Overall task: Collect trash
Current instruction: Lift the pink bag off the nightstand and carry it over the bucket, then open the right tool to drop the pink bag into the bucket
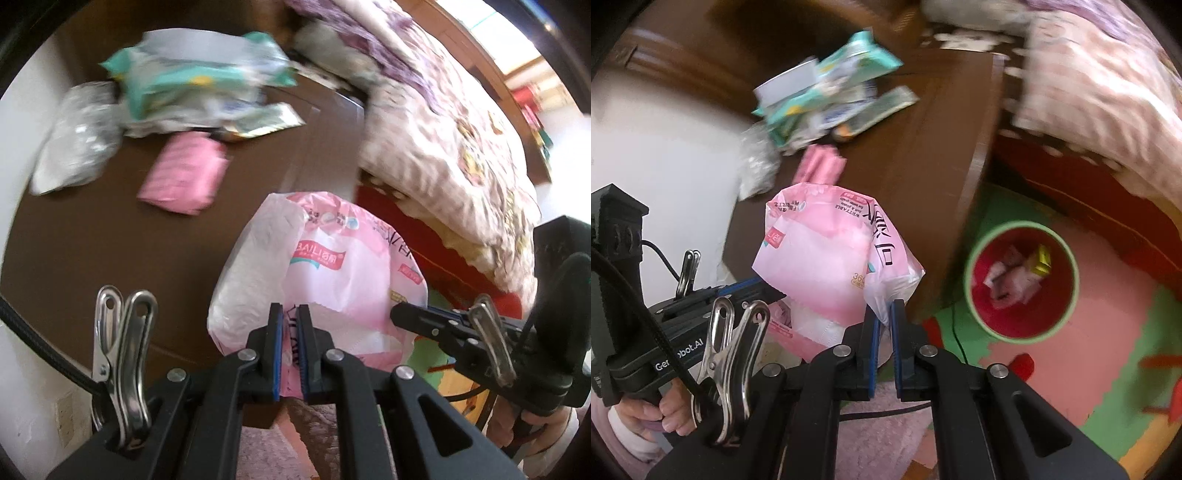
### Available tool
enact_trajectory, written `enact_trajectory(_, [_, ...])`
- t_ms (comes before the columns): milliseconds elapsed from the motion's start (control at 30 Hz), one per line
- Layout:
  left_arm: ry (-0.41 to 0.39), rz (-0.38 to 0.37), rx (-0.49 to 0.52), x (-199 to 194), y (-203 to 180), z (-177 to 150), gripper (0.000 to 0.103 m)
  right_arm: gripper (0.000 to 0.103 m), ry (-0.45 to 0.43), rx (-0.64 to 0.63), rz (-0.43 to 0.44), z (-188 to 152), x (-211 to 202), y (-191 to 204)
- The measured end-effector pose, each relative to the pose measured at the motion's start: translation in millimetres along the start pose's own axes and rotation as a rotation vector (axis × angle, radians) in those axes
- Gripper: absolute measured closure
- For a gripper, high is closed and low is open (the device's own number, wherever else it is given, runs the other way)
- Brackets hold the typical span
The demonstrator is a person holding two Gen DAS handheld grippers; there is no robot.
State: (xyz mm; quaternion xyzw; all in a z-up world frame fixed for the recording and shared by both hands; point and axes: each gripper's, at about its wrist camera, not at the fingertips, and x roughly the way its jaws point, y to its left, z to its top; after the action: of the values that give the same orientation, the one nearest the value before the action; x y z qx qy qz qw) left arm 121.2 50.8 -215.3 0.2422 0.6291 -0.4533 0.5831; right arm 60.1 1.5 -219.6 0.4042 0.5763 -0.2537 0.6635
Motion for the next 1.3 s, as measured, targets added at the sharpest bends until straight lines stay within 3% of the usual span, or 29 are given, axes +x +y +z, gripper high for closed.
enact_trajectory(300, [0.06, -0.011, 0.116, 45, -80, -9, 0.096, 0.096, -0.022, 0.128, -0.046, -33, -31, -85])
enact_trajectory(567, [0.092, 0.016, 0.152, 88, -120, -11, 0.096, 0.095, -0.016, 0.193, -0.081, -41, -31, -139])
enact_trajectory(967, [0.104, 0.083, 0.156, 134, -132, 3, 0.095, 0.095, -0.01, 0.229, -0.132, -29, -5, -184])
enact_trajectory(1167, [0.106, 0.143, 0.16, 146, -135, 6, 0.085, 0.095, 0.005, 0.25, -0.163, -23, 12, -200])
enact_trajectory(1300, [0.106, 0.158, 0.158, 151, -136, 6, 0.076, 0.089, 0.018, 0.258, -0.16, -22, 25, -205])
